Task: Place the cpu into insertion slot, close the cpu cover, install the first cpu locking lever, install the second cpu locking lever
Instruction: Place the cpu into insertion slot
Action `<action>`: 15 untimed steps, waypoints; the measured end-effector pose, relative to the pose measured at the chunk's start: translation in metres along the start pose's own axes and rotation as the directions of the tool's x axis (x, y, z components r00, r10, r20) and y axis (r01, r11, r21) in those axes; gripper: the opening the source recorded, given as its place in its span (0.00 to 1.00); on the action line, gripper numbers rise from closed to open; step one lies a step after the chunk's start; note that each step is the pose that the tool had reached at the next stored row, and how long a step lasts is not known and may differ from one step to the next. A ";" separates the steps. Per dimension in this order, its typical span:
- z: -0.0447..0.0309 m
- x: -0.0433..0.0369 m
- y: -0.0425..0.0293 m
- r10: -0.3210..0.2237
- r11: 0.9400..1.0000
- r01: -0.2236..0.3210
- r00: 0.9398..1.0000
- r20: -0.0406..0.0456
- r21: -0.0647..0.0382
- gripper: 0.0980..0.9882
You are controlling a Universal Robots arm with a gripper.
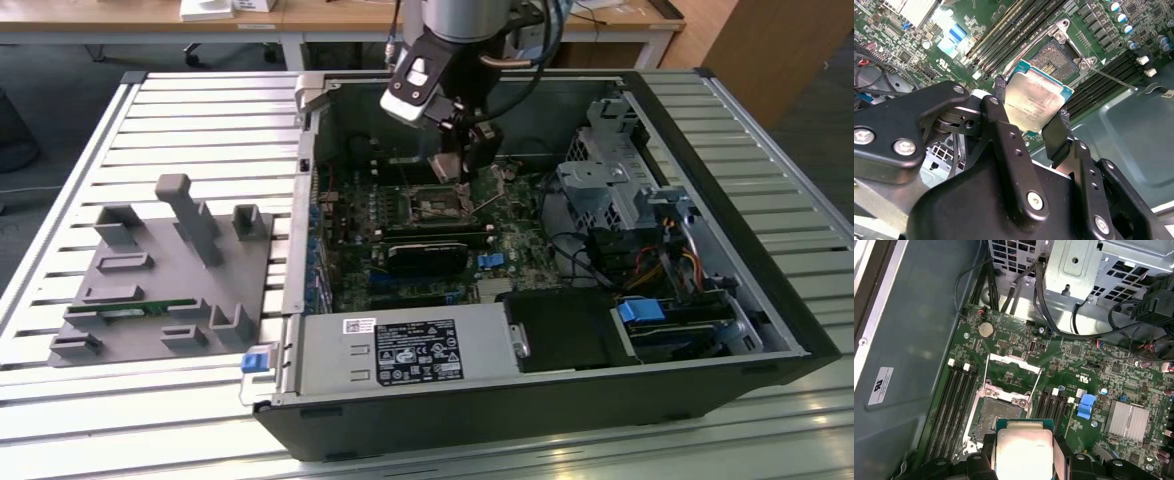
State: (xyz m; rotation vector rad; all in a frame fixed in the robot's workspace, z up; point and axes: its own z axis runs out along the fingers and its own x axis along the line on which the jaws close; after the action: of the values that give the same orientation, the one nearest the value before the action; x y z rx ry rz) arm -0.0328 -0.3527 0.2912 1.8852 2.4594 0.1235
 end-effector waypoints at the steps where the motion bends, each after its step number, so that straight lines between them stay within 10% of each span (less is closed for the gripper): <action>1: 0.0002 0.0000 0.0000 0.000 1.000 0.000 1.000 0.000 0.000 0.50; 15: 0.0041 -0.0001 -0.0003 0.000 1.000 0.000 1.000 0.000 0.000 0.50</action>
State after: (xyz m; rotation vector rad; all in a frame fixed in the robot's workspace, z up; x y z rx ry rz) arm -0.0327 -0.3527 0.2871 1.8852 2.4594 0.1235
